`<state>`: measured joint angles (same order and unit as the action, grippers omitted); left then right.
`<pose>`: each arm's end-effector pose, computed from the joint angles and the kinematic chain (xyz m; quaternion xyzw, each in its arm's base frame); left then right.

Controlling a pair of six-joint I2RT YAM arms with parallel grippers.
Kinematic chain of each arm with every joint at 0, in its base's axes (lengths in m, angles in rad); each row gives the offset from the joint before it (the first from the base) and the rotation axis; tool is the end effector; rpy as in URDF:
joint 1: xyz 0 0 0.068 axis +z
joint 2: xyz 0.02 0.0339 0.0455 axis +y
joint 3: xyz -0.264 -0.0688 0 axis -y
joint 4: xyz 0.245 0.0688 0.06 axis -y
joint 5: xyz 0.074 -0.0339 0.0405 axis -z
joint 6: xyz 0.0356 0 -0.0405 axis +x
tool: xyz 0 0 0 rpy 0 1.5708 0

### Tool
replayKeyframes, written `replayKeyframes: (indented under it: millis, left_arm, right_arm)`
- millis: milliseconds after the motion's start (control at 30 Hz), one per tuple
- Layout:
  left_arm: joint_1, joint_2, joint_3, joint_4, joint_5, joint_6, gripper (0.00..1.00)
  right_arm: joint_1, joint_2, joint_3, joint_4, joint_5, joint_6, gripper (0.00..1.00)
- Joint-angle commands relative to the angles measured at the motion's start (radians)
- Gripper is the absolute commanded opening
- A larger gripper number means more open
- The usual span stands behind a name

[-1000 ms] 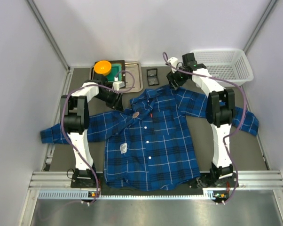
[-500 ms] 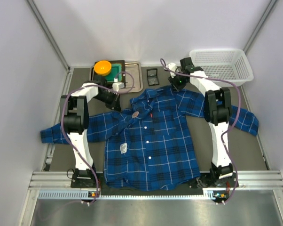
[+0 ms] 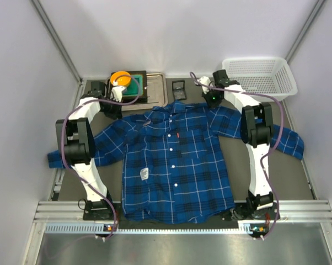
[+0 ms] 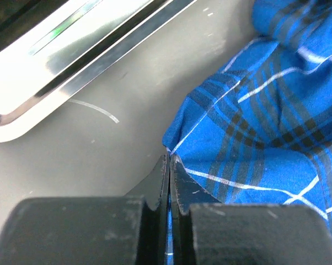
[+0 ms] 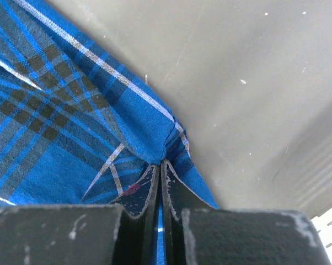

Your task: Pin the brooch onto the clothing

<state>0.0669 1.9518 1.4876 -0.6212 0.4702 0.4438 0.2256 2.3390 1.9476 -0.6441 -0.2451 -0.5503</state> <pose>0.4136 0.0115 0.2090 0.2318 0.9168 -0.1597 0.2832 0.4934 0.1221 0.1720 -0.3920 0.8738 0.0739 0.2781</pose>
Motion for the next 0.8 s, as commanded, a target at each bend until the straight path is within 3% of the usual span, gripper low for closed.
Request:
replayKeyframes:
  millis: [0,133,333,533,567,633,667,767]
  left_arm:
    - [0.008,-0.062,-0.067,0.129,-0.139,0.001,0.00]
    - [0.008,-0.037,-0.056,0.062,-0.182,0.083,0.00]
    - [0.017,-0.070,-0.093,-0.132,-0.087,0.304,0.00]
    - [0.019,-0.120,-0.158,-0.117,-0.012,0.349,0.00]
    - [0.020,-0.119,-0.147,-0.109,0.010,0.329,0.09]
    - [0.016,-0.102,-0.080,-0.078,0.077,0.246,0.26]
    - [0.016,-0.084,-0.052,-0.068,0.096,0.213,0.37]
    - [0.001,-0.038,0.069,-0.031,0.186,0.118,0.43]
  right_arm:
    - [-0.026,-0.093,-0.035,-0.009,0.029,-0.011,0.00]
    - [-0.029,-0.124,-0.071,-0.011,0.021,-0.025,0.00]
    - [-0.028,-0.223,-0.200,-0.055,-0.055,-0.086,0.00]
    - [-0.028,-0.285,-0.325,-0.068,-0.123,-0.119,0.00]
    - [-0.026,-0.279,-0.311,-0.074,-0.141,-0.116,0.00]
    - [-0.023,-0.262,-0.274,-0.101,-0.164,-0.108,0.09]
    - [-0.023,-0.250,-0.228,-0.120,-0.186,-0.097,0.27]
    - [-0.023,-0.242,-0.149,-0.137,-0.226,-0.062,0.52]
